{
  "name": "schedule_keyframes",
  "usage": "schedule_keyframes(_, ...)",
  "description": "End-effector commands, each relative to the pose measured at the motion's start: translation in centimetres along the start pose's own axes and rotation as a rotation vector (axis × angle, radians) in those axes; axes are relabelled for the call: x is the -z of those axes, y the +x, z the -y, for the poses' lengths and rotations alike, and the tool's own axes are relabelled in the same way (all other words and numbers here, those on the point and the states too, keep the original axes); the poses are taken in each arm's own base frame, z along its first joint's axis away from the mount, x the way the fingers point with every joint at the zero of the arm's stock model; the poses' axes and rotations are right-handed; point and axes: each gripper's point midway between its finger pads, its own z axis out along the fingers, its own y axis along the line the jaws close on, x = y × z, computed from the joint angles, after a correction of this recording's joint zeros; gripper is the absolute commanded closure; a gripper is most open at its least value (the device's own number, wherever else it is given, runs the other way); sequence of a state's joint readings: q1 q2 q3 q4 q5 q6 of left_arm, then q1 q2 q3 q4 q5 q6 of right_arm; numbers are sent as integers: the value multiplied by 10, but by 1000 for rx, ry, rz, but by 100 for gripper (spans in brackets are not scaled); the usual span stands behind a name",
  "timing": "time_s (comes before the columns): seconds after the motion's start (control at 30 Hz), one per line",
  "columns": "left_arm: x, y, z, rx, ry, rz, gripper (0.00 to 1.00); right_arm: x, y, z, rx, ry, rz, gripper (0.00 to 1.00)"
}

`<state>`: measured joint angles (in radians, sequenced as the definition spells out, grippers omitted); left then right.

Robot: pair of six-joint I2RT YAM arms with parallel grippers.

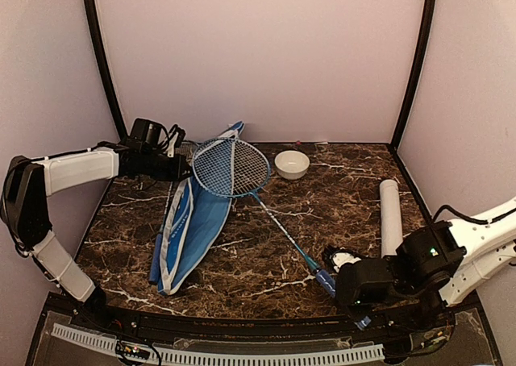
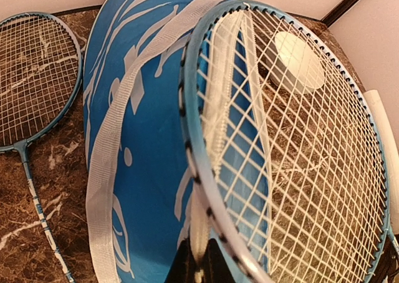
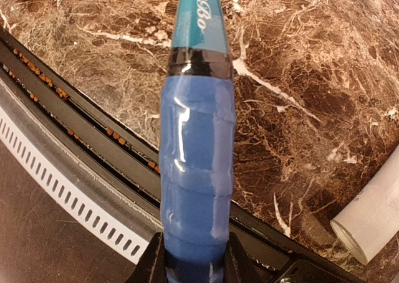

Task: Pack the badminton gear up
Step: Place the racket in the racket bag.

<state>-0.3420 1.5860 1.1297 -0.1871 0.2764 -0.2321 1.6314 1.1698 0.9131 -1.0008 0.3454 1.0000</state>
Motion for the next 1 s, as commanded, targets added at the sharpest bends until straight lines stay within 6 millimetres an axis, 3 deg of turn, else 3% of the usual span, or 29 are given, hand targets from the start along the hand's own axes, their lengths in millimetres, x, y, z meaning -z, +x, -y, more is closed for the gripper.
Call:
schedule_keyframes(0.0, 8, -8, 5, -2, 27, 38, 100, 8, 2, -6, 0, -15, 14, 100)
schedule_keyframes(0.27, 12, -9, 7, -8, 32, 46, 100, 11, 24, 1, 37, 22, -61, 100)
schedule_keyframes(0.47, 13, -11, 8, -8, 37, 51, 100, 19, 25, 4, 14, -10, -56, 100)
schedule_keyframes(0.73, 15, -12, 6, -16, 21, 58, 100, 25, 42, 15, 63, 25, -132, 100)
schedule_keyframes(0.97, 15, -12, 7, -18, 28, 59, 100, 31, 41, 18, 85, 18, -123, 100)
